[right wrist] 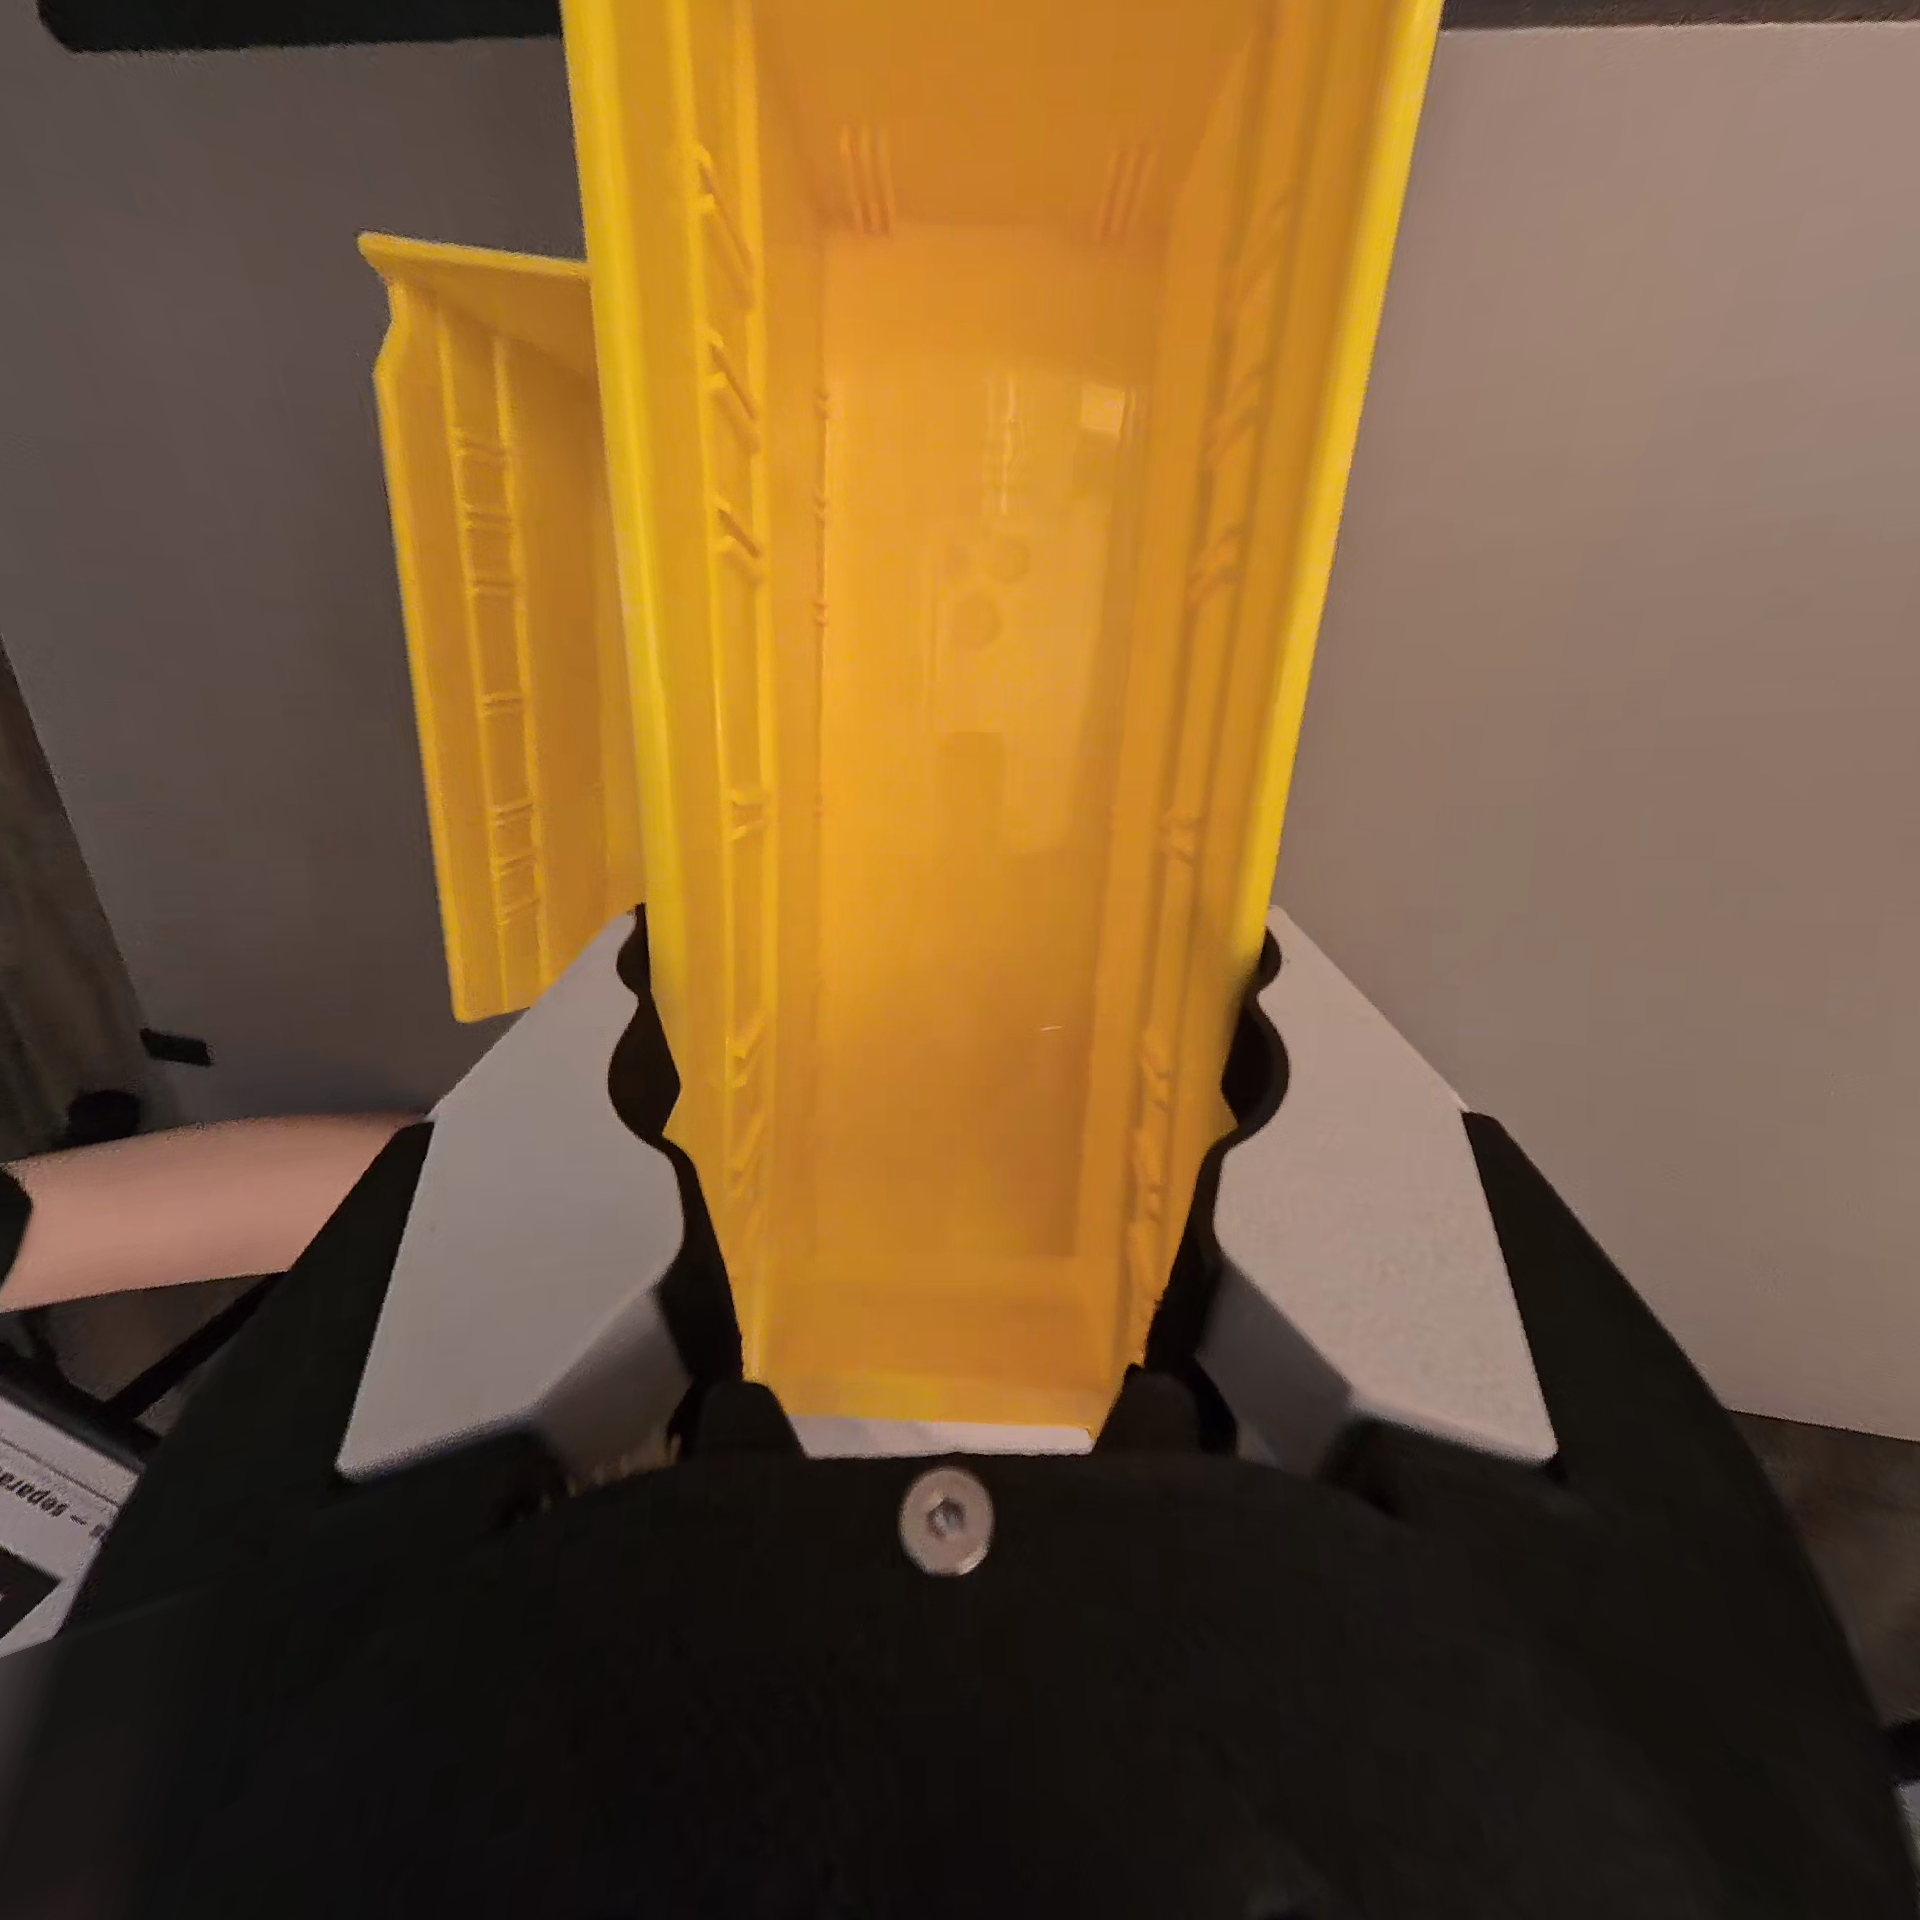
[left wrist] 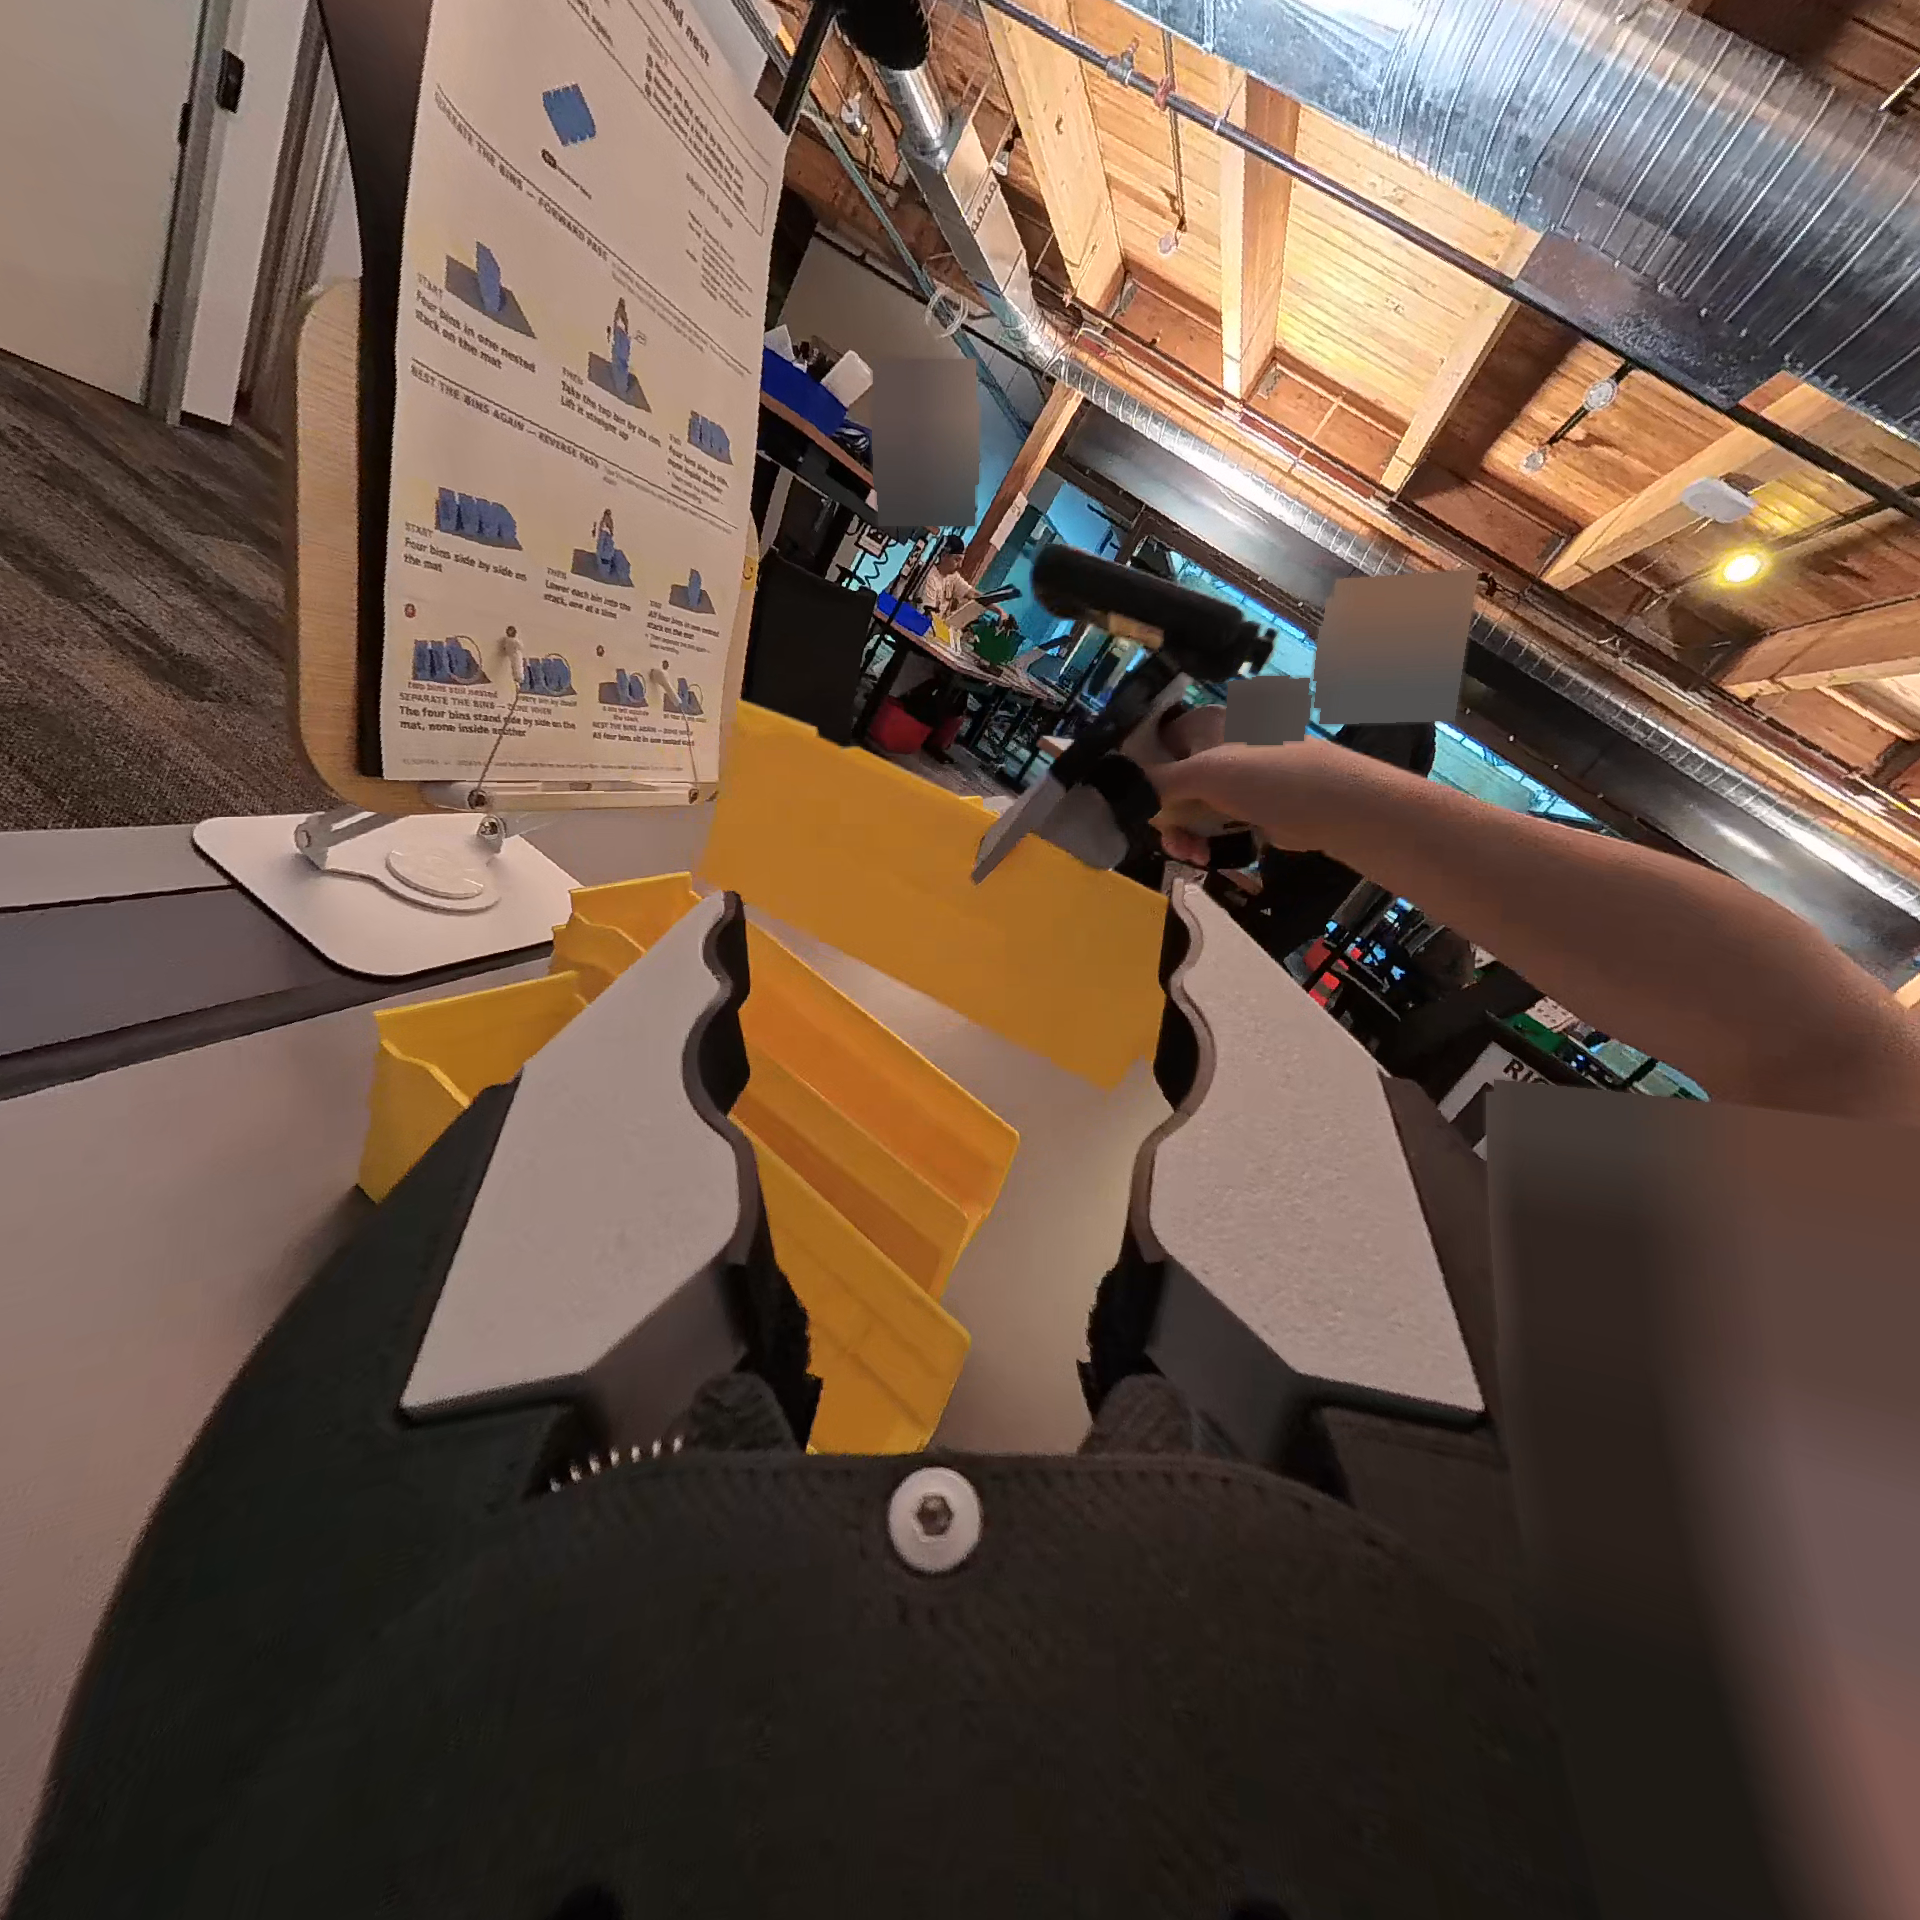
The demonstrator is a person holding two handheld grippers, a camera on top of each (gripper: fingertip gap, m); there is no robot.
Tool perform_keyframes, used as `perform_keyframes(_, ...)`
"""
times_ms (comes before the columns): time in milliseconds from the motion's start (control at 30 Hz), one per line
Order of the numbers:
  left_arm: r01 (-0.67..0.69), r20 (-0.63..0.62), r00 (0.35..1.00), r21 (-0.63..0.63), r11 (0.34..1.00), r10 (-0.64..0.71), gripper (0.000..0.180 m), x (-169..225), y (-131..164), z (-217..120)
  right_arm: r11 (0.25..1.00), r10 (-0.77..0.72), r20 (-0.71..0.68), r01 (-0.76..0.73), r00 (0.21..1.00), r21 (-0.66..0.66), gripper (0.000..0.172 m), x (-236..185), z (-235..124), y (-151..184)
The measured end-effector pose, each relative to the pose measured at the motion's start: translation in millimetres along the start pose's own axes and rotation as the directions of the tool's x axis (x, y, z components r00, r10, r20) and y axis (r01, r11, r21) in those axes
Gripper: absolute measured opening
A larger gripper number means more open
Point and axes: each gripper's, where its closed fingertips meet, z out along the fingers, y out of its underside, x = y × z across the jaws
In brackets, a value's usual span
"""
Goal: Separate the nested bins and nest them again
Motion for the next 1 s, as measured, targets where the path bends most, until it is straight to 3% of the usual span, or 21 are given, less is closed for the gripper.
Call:
perform_keyframes(200, -0.008, 0.005, 1.000, -0.036, 0.999, 0.008, 0.079, 2.0, 7.3, 11.5, 0.992, 0.097, 0.021, -0.099, 0.995, 0.074, 0.109, 74.9, -0.3, 9.3)
perform_keyframes(500, -0.020, 0.014, 1.000, -0.065, 0.998, 0.021, 0.079, 4.5, 13.3, 18.4, 0.969, 0.173, 0.010, -0.172, 0.985, 0.179, 0.108, 158.5, 91.6, 10.6)
perform_keyframes(700, -0.013, 0.028, 0.999, -0.064, 0.998, 0.015, 0.079, -0.3, 12.9, 18.1, 0.986, 0.108, -0.041, -0.102, 0.993, 0.132, 0.110, 152.9, 141.7, 26.1)
perform_keyframes(1000, 0.012, 0.044, 0.999, -0.083, 0.996, -0.008, 0.083, -6.5, 17.0, 21.6, 0.993, 0.002, -0.223, 0.024, 0.975, 0.115, 0.129, 150.2, 153.2, 25.9)
